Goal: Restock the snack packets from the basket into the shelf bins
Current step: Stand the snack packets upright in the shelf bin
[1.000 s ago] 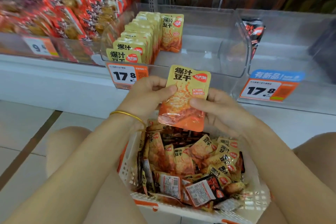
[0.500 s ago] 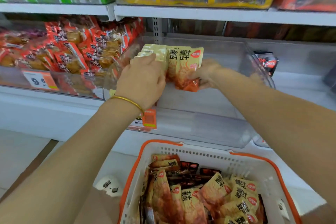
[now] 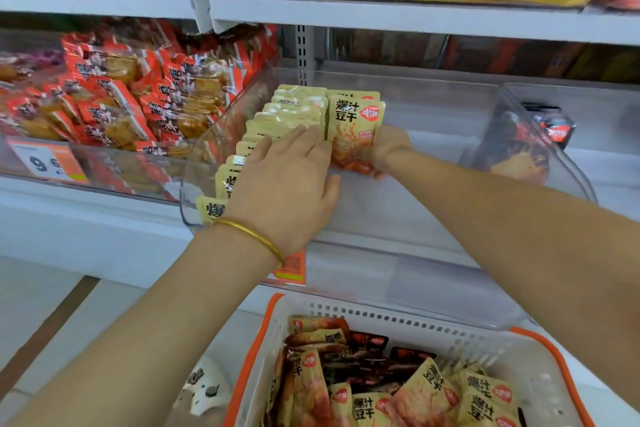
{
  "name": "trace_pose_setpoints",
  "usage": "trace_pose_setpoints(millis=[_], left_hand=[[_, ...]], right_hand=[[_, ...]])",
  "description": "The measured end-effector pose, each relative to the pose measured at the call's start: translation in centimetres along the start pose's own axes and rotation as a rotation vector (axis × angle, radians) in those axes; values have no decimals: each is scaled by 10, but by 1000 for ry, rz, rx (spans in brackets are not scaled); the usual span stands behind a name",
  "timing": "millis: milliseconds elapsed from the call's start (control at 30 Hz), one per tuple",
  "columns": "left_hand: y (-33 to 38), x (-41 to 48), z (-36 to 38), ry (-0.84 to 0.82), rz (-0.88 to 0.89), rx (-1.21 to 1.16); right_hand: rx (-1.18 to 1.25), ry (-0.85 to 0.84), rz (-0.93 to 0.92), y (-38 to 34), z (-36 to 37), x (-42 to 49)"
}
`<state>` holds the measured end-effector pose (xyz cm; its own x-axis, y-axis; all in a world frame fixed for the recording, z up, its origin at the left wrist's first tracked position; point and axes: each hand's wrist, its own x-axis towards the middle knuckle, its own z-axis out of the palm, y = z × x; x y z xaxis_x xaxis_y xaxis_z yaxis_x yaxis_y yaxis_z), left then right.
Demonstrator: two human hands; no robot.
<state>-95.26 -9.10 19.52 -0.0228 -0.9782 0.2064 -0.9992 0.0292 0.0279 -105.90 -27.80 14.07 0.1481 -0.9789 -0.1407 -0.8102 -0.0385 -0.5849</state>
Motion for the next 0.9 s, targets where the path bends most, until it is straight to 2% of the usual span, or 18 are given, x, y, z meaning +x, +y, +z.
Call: trace_pose_setpoints(millis=[267,400,467,600,733,833,900], left_hand=[[3,1,-2,48,-3,-7],[6,-6,-3,121,20,-20],[8,-13,-1,195,64,-48],[20,-30,-3,322,133,-141],[44,-79,7,481,180,-302],[56,-129,46,402,224,-354],[54,-146,75,243,232,-328]], right_hand=[[23,-72,99,-15,10,0],[18,-149,48,-16,-1,-13],[125,-157,48,-16,-12,-24],[310,-36,37,-18,-40,-62],[679,-9,-192,-11,-61,-159],[676,-67,-359,27,-57,-237],[634,-143,-328,58,-39,-268]])
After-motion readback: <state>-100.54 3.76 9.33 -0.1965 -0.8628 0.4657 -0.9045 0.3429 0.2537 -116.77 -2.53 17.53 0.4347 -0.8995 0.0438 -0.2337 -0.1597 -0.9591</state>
